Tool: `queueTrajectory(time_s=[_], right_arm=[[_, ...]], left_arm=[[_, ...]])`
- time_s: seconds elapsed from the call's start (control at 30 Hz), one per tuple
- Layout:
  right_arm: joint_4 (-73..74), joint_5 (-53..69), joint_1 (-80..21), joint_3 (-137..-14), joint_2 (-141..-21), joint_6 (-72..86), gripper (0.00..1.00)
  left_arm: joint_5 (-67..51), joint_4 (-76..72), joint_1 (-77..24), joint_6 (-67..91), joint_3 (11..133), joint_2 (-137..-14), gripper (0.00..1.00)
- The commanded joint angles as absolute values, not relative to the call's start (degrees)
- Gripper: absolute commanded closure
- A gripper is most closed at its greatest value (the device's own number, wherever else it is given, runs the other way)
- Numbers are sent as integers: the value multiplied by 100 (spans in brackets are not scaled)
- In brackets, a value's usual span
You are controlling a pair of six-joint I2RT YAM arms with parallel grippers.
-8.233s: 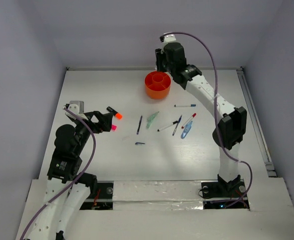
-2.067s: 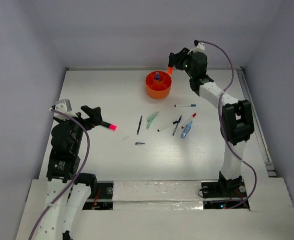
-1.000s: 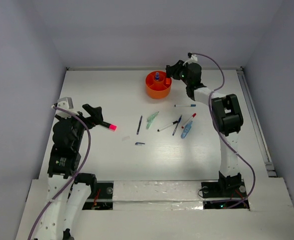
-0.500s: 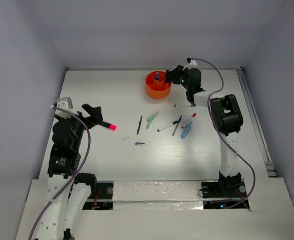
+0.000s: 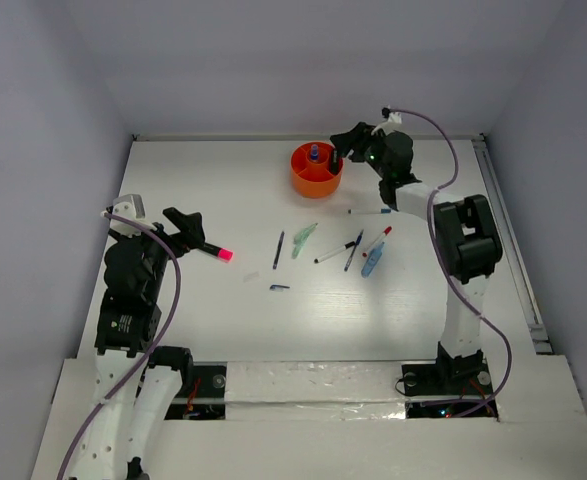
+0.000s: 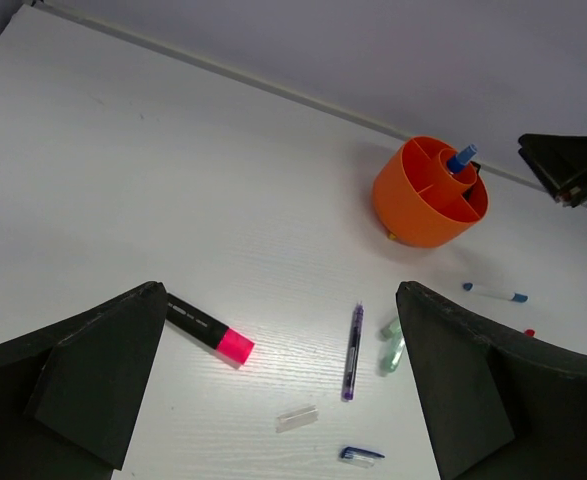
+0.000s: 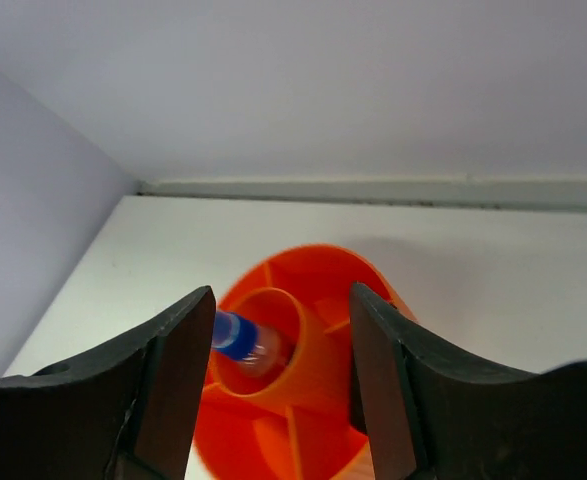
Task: Sort the stationery into containers
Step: Place the pen in the storage box, then move the pen to the center of the board.
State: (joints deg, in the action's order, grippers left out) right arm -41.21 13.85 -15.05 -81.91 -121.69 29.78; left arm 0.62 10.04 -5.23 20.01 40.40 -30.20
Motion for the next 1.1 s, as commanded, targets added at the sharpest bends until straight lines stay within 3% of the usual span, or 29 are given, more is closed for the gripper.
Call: queueTrajectory(time_s=[0.0,0.1,0.13,0.23,0.4,0.5,0.6,0.63,0.73,0.9,1.07], right_arm=[[-4501,1494,-1529,-8034,-11375,2892,38],[-3791,1740,-1757,-8007,-10988,2769,51],[-3249,1758,-1871,-8042,-10917,2542,63],[-2071,1697,-2503,-8296,-10793,1937,78],[-942,1626,-3532,-8683,-10959,1363,78],[-108,1879,-4086,-9428,-11442,1204,73],[622,1802,-4578,-10325,-12092,994,46],[963,1715,-4684,-10562,-12276,924,30],[1614,1521,-5044,-11546,-13076,721,17],[2732,600,-5676,-13433,-14351,71,15],[2857,62,-5871,-13738,-14897,-281,18]], left_arm=[[26,721,-501,1942,4184,-2979,1],[-149,712,-449,1942,4184,-2962,1],[-158,712,-448,1942,4184,-2953,1],[-167,703,-448,1951,4184,-2927,1],[-53,712,-325,1969,4210,-2900,1],[78,747,-167,2091,4227,-2927,1],[446,870,-114,2206,4289,-2953,1],[527,905,-114,2223,4306,-2944,1],[607,949,-114,2233,4316,-2927,1],[457,905,-62,2171,4315,-2962,1],[378,896,-62,2136,4315,-2944,1]])
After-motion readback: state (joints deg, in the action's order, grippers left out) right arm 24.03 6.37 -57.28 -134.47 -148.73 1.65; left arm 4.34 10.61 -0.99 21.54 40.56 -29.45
